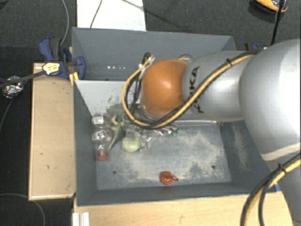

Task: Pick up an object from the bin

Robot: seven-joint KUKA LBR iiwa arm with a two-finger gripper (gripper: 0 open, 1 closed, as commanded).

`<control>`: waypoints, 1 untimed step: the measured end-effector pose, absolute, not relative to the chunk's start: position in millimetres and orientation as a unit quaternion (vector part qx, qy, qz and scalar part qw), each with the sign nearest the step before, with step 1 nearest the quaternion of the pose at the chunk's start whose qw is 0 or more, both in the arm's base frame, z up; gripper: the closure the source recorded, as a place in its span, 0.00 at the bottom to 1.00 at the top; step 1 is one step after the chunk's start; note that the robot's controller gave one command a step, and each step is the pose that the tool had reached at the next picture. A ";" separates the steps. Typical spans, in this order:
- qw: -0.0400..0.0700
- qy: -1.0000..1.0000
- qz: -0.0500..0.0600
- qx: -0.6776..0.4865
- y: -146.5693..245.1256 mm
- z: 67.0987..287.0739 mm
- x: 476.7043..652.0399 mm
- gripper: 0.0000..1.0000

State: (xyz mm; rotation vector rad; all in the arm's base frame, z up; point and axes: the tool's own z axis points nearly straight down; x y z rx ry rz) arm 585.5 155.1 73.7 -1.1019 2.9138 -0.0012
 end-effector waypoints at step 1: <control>0.013 0.911 -0.002 -0.413 165.0 73.5 587.7 1.00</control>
Offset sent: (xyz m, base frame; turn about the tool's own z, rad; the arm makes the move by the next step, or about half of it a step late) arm 0.0068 0.0097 -0.0021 0.0054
